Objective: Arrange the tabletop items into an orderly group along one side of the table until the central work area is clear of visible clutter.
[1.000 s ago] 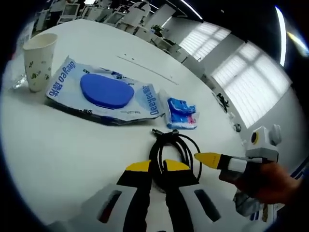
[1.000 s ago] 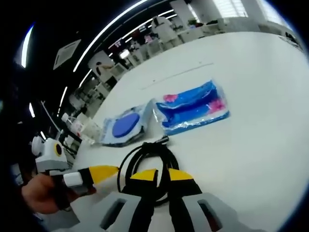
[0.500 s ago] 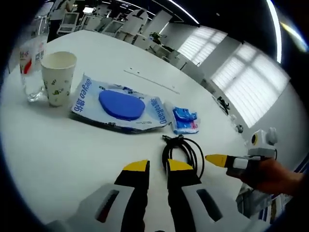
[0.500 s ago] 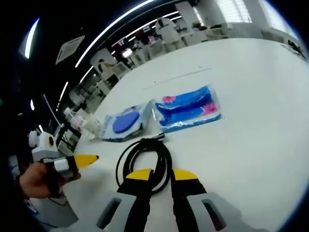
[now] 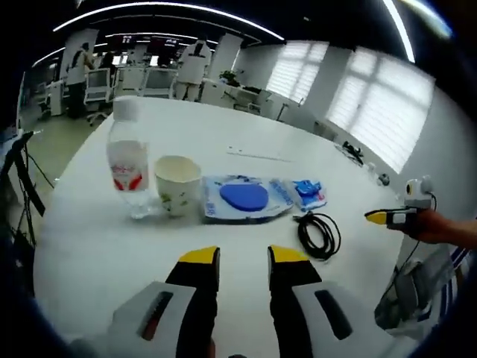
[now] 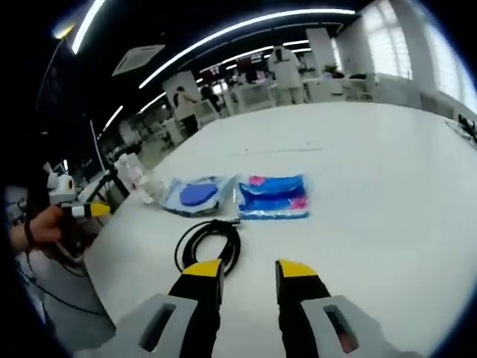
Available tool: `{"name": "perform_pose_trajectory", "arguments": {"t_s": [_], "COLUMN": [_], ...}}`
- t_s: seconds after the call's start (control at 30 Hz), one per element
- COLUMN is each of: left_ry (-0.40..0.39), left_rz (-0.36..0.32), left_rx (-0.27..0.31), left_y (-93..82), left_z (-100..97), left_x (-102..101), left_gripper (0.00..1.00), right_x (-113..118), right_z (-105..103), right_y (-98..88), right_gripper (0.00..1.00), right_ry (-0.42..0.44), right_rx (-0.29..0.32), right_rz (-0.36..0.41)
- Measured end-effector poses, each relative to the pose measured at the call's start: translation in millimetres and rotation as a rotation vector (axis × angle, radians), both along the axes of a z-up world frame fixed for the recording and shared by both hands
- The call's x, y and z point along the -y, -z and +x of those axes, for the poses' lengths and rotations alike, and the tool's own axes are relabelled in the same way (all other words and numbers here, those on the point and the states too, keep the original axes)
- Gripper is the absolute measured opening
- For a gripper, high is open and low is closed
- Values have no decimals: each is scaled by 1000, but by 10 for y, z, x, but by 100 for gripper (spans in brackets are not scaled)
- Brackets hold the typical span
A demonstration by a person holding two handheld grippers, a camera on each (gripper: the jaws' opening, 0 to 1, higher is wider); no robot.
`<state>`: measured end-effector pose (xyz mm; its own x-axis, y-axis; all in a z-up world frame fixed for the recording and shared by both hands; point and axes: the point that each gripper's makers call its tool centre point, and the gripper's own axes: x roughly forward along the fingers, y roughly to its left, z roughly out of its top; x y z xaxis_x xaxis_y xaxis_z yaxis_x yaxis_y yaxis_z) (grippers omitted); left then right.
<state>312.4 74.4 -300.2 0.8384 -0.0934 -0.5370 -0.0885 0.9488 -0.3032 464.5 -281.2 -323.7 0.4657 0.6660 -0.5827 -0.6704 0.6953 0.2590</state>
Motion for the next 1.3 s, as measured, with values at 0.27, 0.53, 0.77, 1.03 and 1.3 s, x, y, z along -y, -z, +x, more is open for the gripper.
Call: {"name": "perform_pose_trajectory", "arguments": {"t_s": [0.27, 0.53, 0.77, 1.03, 1.3], "left_ry": [-63, -15, -19, -5, 17], "left_rz": [31, 88, 78, 61, 66], "left_rx": [39, 96, 118, 135, 144], "left_y": [-247, -513, -544, -596, -636], "left_z": [-446, -638, -764, -829, -873], "left_x": [-548, -543, -608, -611, -580], "left_gripper": [32, 57, 61, 61, 62], "right_x": [146, 116, 22, -96, -170], "right_z": [-197, -418, -555, -635, -723], "right_y": [-29, -212, -347, -348, -295], "right_gripper": [37, 63, 72, 75, 77], "right_ry": [-50, -119, -143, -142, -112], "right_rx": [29, 52, 62, 53, 32], "right_rz": [-29, -12, -8, -9, 1]}}
